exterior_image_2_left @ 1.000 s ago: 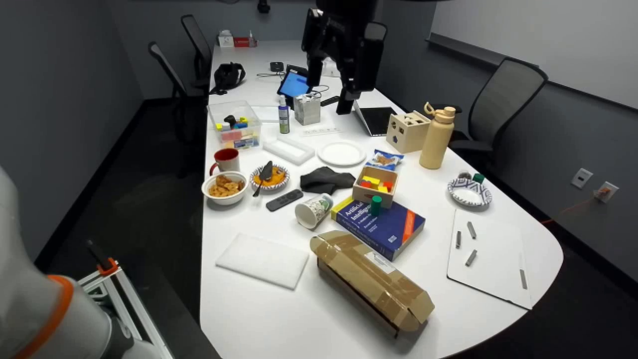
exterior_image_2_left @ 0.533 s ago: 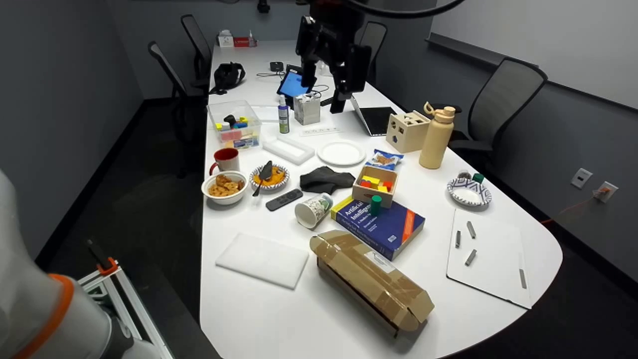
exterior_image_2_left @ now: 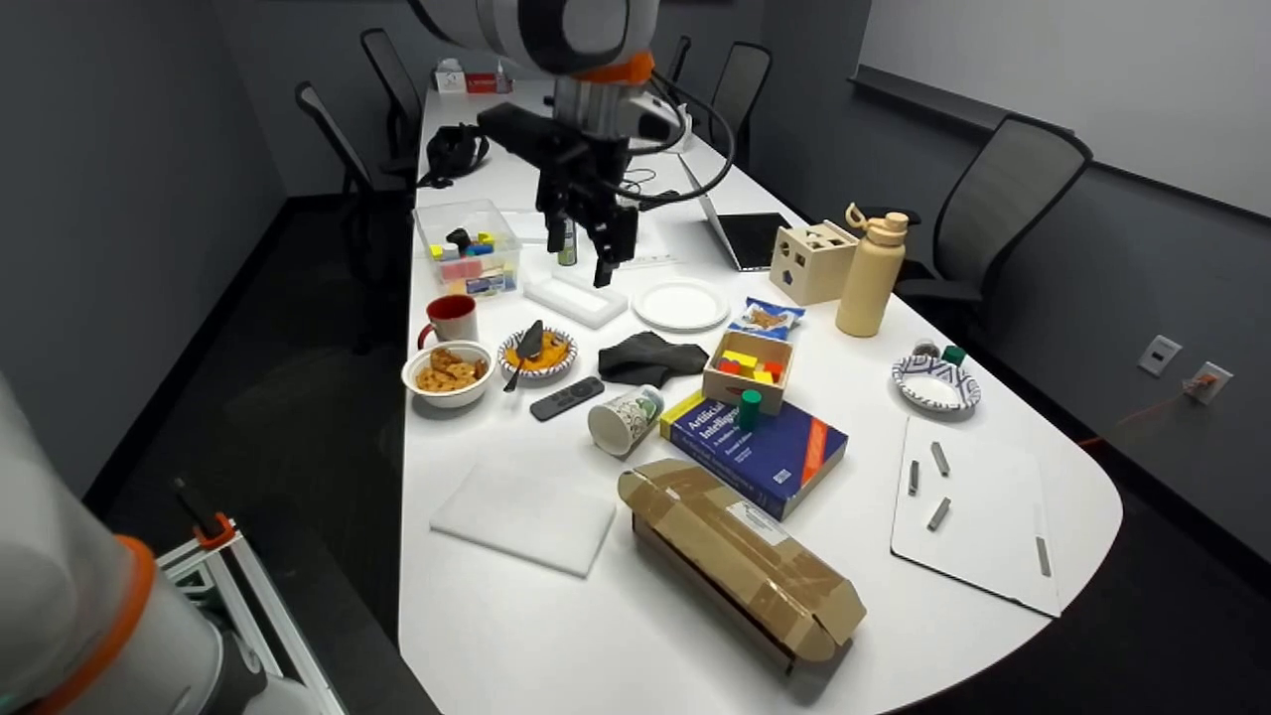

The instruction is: Press a button on the black remote control.

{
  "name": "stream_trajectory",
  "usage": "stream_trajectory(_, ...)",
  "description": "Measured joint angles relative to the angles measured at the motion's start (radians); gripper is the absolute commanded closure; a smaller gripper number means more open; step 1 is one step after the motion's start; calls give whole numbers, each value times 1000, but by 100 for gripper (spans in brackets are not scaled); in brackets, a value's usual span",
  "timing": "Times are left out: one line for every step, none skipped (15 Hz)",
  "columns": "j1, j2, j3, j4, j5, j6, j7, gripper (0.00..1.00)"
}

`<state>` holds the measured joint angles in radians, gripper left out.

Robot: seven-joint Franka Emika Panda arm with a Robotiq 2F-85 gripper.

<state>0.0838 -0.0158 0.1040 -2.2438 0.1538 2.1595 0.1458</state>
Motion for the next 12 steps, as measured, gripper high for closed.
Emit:
stream_trajectory(13, 53, 11, 5, 0, 33, 9, 0)
stream_trajectory(24, 102, 20, 10, 2, 64, 16, 0)
stream_trajectory(32, 149, 25, 14, 7, 93, 21, 0)
stream_trajectory(39, 194, 29, 21, 15, 121, 26, 0)
stream_trajectory(45, 235, 33, 26, 21, 151, 33, 0)
stream_trajectory(51, 273, 34, 33, 26, 179, 40, 25)
stream_trajectory(57, 310, 34, 43, 27, 206, 50, 27)
stream_trajectory(62, 345, 34, 55, 26, 232, 60, 34)
stream_trajectory(68, 376, 33, 70, 23, 256, 72, 44)
stream_trajectory(73, 407, 31, 88, 21, 275, 81, 51)
stream_trajectory(79, 437, 27, 110, 18, 288, 87, 60)
stream_trajectory(86, 468, 21, 136, 11, 293, 92, 66)
